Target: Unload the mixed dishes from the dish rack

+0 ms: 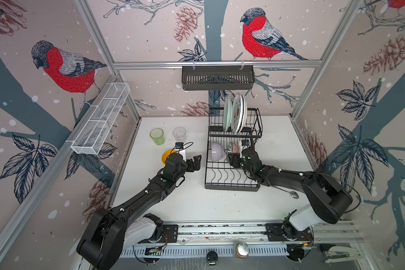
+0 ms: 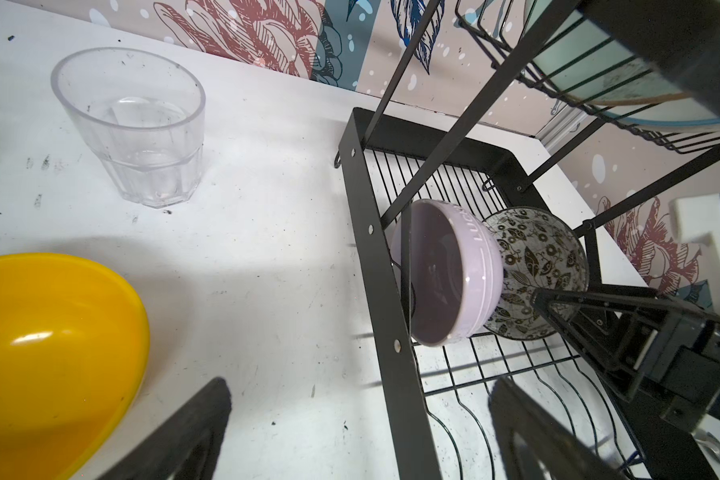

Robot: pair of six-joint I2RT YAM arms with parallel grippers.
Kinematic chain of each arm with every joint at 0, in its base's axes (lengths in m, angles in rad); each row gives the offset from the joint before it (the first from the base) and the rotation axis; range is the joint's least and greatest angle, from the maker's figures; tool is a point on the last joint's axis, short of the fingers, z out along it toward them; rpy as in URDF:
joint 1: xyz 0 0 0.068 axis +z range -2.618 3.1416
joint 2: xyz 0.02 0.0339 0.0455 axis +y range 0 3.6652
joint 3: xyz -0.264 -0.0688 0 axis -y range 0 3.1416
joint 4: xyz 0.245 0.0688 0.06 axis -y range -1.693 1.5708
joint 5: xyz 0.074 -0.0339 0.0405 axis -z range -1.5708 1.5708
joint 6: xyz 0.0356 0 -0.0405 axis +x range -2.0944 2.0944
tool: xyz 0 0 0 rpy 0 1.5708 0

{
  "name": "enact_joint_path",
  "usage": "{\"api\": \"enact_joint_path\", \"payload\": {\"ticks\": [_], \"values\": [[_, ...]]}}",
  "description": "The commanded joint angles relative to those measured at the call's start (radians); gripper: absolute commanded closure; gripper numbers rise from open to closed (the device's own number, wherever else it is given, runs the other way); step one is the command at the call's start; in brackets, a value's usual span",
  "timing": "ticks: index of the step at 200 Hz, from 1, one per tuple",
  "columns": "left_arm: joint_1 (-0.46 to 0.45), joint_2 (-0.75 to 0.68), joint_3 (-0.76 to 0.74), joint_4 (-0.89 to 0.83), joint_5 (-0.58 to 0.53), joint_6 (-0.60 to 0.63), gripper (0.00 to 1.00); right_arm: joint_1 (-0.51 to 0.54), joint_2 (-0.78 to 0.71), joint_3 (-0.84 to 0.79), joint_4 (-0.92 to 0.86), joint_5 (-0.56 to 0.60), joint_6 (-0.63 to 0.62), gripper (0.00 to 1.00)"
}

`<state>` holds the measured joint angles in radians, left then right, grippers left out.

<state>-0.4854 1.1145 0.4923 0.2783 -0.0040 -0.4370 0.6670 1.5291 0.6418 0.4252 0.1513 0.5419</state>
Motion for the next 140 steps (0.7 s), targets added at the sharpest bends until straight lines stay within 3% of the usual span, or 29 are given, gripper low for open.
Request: {"api": "enact_joint_path", "payload": {"ticks": [1, 59, 140], "values": [[-0.002, -0.001, 0.008, 0.012, -0.004, 0.013, 0.03, 0.025, -0.036, -0.029, 0.068, 0.01, -0.006, 0.41], [-0.002, 0.005, 0.008, 0.014, 0.007, 0.009, 0.03, 0.077, -0.128, -0.061, 0.016, 0.099, 0.014, 0.42], [-0.006, 0.005, 0.009, 0.024, 0.051, -0.004, 0.03, 0.101, -0.307, -0.127, -0.057, 0.101, 0.076, 0.42]]}}
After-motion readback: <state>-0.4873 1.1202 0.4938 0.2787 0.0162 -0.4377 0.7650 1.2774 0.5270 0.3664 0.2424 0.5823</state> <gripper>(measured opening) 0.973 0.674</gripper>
